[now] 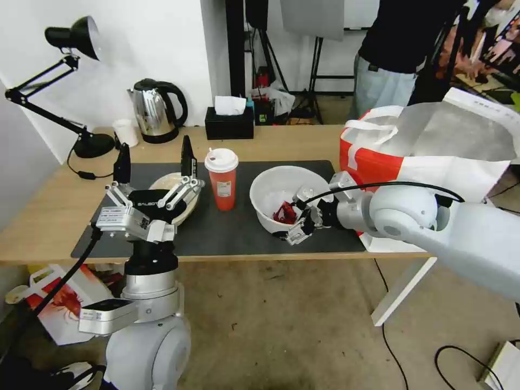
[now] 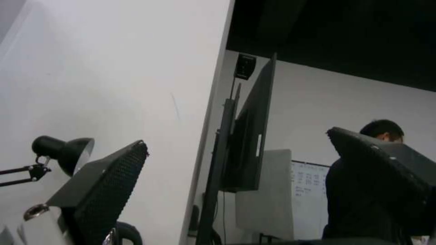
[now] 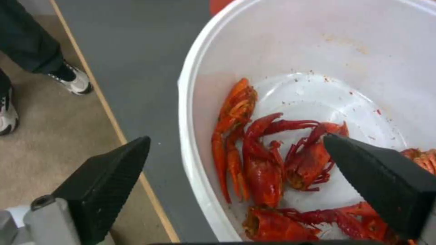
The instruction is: Pick up the trash from the table and place it into the takeout bag.
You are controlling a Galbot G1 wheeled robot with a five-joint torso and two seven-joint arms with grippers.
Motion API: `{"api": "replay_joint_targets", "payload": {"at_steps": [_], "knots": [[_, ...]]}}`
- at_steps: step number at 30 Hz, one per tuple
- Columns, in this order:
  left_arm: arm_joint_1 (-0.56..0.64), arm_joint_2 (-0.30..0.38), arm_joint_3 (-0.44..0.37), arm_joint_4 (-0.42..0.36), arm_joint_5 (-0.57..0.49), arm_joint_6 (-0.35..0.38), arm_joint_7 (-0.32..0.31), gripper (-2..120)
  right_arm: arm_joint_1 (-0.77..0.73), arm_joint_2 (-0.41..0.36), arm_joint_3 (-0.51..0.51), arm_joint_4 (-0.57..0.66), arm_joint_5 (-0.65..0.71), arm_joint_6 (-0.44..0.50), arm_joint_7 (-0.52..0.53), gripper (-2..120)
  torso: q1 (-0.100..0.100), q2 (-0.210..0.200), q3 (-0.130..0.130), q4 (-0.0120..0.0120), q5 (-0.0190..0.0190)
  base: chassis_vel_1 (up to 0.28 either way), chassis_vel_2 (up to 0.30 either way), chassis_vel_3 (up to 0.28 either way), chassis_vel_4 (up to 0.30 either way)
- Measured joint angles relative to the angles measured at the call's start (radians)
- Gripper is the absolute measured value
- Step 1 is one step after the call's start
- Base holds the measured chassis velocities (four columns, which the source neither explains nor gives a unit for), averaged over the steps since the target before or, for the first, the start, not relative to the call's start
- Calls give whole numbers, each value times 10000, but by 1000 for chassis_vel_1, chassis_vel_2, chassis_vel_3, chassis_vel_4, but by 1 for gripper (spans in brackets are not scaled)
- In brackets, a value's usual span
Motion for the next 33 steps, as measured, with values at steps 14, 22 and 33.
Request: {"api": "replay_joint_targets", "payload": {"at_steps": [14,22,33], "knots": [[-53,12,-60,17,-16,-17,14,100,417,743,-720,-952,-368,3,-234,99,0,1,0,1,-1,0,0,0,0],[-105,-14,-57,46,-34,-30,9,100,537,884,-924,-1055,-453,9,-301,99,0,2,-2,0,-1,0,0,0,0],[-102,23,-102,43,-53,-36,-4,100,539,1055,-1000,-1105,-454,2,-139,87,3,1,1,1,1,0,0,0,0]]}}
